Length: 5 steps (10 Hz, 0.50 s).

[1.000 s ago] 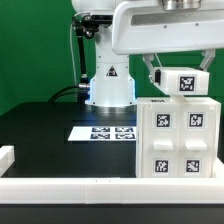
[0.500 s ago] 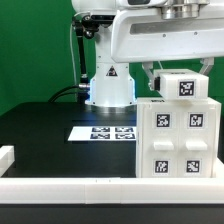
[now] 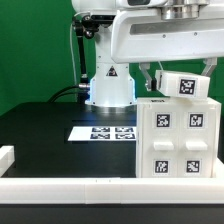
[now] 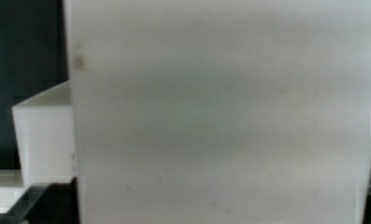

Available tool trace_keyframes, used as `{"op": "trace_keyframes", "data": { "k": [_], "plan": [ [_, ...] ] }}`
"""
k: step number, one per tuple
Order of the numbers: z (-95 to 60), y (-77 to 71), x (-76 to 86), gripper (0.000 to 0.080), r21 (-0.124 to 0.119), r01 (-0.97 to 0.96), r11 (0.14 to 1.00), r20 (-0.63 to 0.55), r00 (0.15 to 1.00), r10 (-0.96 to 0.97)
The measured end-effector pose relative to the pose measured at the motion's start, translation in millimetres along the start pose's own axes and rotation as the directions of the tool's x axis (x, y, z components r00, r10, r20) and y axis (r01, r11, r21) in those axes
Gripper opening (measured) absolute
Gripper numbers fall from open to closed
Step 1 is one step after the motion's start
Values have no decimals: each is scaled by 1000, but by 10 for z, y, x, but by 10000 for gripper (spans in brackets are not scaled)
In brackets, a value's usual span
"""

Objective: Assemble cabinet

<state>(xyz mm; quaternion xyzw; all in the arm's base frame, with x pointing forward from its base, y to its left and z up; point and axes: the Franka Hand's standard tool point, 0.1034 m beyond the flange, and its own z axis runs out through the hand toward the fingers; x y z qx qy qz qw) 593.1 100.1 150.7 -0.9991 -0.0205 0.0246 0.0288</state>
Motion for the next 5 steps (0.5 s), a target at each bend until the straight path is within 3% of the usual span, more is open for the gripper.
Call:
{"op": "trace_keyframes", "data": {
  "k": [5],
  "plan": [
    [-9,-1,-3,649,0,0,1000,3,1000,0]
  ]
}}
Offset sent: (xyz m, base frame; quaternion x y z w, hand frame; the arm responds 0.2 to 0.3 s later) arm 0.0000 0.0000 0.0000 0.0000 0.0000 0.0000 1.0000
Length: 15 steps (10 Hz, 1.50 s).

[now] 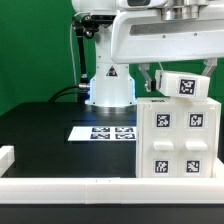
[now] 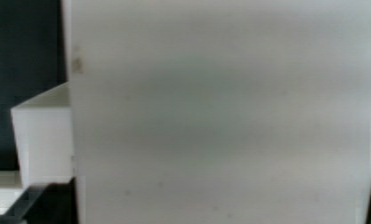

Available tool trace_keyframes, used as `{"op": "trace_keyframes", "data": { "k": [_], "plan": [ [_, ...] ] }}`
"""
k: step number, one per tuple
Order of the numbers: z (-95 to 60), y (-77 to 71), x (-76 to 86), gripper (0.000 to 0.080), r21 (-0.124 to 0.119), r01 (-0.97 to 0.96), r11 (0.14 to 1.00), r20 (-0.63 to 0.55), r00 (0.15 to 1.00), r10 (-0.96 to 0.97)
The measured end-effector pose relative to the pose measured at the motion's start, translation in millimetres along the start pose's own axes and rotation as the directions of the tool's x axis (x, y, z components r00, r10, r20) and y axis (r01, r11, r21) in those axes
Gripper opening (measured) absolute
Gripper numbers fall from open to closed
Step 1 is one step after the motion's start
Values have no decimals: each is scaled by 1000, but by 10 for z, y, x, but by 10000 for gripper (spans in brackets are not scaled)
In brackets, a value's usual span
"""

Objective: Assemble cabinet

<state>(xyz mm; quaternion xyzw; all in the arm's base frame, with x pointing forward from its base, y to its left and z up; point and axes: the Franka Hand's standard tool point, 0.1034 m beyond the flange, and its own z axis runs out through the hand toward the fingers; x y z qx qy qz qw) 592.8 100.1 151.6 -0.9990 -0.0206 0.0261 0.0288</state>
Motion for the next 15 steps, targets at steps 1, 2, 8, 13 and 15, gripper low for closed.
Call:
{"op": "trace_keyframes", "data": {
  "k": [1,2,8,13,15],
  "plan": [
    [-67,-7,8,649,1,1,1000,-3,1000,-1],
    [-132,-11,17,649,3,2,1000,-11,1000,-2],
    [-121,-11,21,550,3,2,1000,-12,1000,-2],
    [-118,2,7,550,4,-59,998,17,998,59],
    [-121,12,41,551,42,-137,990,-7,990,138]
  ]
}}
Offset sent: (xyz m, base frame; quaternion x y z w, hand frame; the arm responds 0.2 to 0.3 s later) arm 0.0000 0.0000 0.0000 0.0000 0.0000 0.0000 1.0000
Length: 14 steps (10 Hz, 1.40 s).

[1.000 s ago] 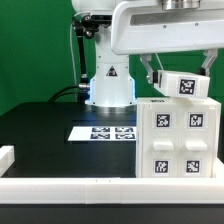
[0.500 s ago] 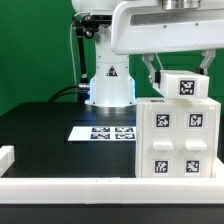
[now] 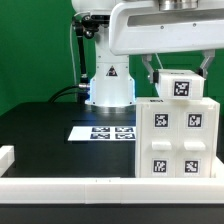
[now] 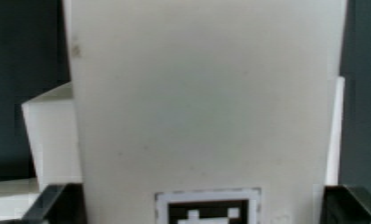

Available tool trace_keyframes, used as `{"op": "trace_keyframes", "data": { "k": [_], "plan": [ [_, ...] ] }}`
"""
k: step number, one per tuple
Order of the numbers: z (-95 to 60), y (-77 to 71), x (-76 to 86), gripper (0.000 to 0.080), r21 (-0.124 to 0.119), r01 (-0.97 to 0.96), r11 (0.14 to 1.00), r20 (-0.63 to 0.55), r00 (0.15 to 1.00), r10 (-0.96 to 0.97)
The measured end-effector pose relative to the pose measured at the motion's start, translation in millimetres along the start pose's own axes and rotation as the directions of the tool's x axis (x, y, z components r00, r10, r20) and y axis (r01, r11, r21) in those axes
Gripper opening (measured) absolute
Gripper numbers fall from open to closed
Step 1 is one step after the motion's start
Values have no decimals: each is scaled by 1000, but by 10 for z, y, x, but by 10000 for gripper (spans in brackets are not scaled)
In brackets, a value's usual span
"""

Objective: Assemble cabinet

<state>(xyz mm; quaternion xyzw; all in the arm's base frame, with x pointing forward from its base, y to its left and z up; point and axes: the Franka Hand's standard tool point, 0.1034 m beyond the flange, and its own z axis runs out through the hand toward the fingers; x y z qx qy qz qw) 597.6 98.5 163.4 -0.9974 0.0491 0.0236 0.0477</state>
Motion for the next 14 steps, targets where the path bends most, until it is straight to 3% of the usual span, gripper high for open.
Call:
{"op": "trace_keyframes", "data": {
  "k": [3,4,7,8,11,12,13,14],
  "plan": [
    [0,-13,0,551,1,-65,998,-1,998,65],
    [3,-11,6,551,9,-172,985,-6,985,172],
    [7,-33,52,551,102,-550,829,-66,828,557],
    [5,-35,70,551,122,-610,783,-76,781,620],
    [4,-35,72,551,131,-694,708,-61,707,704],
    [3,-36,75,551,137,-741,657,-53,657,752],
    [8,-25,91,551,186,-836,515,-27,520,854],
    [9,-34,95,551,219,-895,389,-4,397,918]
  ]
}}
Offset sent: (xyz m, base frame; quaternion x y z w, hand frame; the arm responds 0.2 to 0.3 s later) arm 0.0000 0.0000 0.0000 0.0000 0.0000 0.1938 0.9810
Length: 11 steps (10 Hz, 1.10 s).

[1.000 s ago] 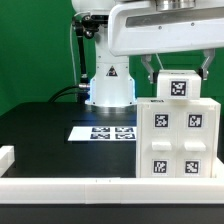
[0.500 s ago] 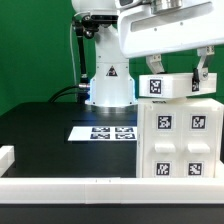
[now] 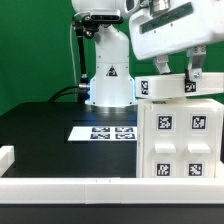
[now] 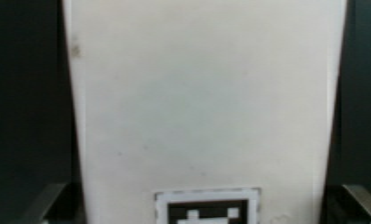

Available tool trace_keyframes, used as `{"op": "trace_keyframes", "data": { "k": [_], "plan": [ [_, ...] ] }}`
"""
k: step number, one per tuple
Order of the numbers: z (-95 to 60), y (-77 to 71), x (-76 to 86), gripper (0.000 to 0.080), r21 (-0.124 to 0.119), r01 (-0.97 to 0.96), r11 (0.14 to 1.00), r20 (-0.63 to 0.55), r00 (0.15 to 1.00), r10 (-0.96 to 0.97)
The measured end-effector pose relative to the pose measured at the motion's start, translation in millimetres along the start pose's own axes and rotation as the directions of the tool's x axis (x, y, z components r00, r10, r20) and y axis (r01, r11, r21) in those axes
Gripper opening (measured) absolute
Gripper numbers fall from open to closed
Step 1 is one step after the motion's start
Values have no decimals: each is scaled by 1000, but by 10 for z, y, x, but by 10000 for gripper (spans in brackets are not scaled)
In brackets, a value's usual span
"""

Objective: Assemble cabinet

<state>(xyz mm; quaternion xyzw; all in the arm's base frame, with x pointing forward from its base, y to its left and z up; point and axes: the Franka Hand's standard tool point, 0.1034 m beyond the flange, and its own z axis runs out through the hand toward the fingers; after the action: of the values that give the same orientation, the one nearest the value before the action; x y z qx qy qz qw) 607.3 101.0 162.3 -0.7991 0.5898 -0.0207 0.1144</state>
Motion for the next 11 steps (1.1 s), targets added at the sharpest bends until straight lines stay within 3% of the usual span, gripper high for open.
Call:
{"op": "trace_keyframes", "data": {
  "k": [1,2,7,8,11],
  "plan": [
    [2,-37,-9,551,42,-137,990,-7,990,137],
    [-1,-40,-7,551,44,-174,984,-2,985,174],
    [3,-41,-13,551,45,-255,966,12,967,255],
    [5,-40,-17,616,45,-250,967,12,968,250],
    [-195,-37,-27,647,19,-97,995,38,995,96]
  ]
}}
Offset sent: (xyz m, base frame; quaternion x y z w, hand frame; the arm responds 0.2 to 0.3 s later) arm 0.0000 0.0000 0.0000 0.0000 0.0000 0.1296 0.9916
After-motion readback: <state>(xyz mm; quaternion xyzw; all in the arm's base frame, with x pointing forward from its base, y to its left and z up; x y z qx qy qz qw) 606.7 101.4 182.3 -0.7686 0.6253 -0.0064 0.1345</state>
